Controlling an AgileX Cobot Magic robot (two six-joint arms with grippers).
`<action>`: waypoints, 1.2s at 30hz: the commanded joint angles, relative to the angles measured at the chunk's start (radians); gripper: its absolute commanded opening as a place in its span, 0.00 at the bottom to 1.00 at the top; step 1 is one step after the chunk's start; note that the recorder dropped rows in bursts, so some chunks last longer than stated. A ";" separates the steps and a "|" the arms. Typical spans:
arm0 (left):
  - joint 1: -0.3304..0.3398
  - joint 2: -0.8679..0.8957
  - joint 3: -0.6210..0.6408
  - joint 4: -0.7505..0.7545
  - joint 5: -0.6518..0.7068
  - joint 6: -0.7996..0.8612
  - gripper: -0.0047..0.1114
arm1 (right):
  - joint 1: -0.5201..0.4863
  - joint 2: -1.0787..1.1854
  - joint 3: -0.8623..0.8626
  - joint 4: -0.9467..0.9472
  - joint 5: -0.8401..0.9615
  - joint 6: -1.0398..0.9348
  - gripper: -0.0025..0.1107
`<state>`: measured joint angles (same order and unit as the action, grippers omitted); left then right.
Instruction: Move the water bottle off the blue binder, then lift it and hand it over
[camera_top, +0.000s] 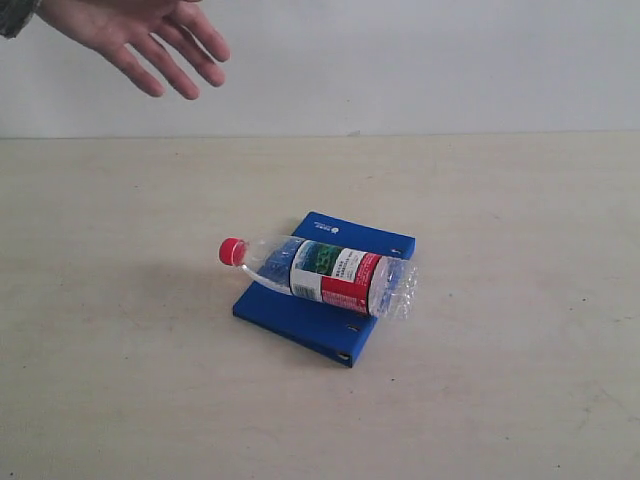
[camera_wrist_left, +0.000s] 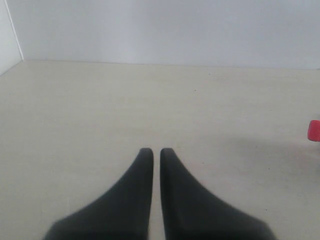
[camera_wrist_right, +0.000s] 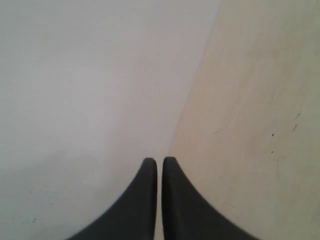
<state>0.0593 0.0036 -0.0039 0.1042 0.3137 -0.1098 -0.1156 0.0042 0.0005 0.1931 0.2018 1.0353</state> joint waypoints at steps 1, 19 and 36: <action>-0.005 -0.004 0.004 -0.007 0.002 0.005 0.08 | 0.069 -0.004 -0.014 0.233 0.037 -0.455 0.02; -0.005 -0.004 0.004 -0.007 0.000 0.005 0.08 | 0.570 1.287 -0.741 0.448 0.406 -2.008 0.28; -0.005 -0.004 0.004 -0.007 0.000 0.005 0.08 | 0.621 1.407 -0.823 0.450 0.086 -2.218 0.67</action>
<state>0.0593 0.0036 -0.0039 0.1042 0.3137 -0.1098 0.4859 1.3669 -0.8155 0.6405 0.3475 -1.1321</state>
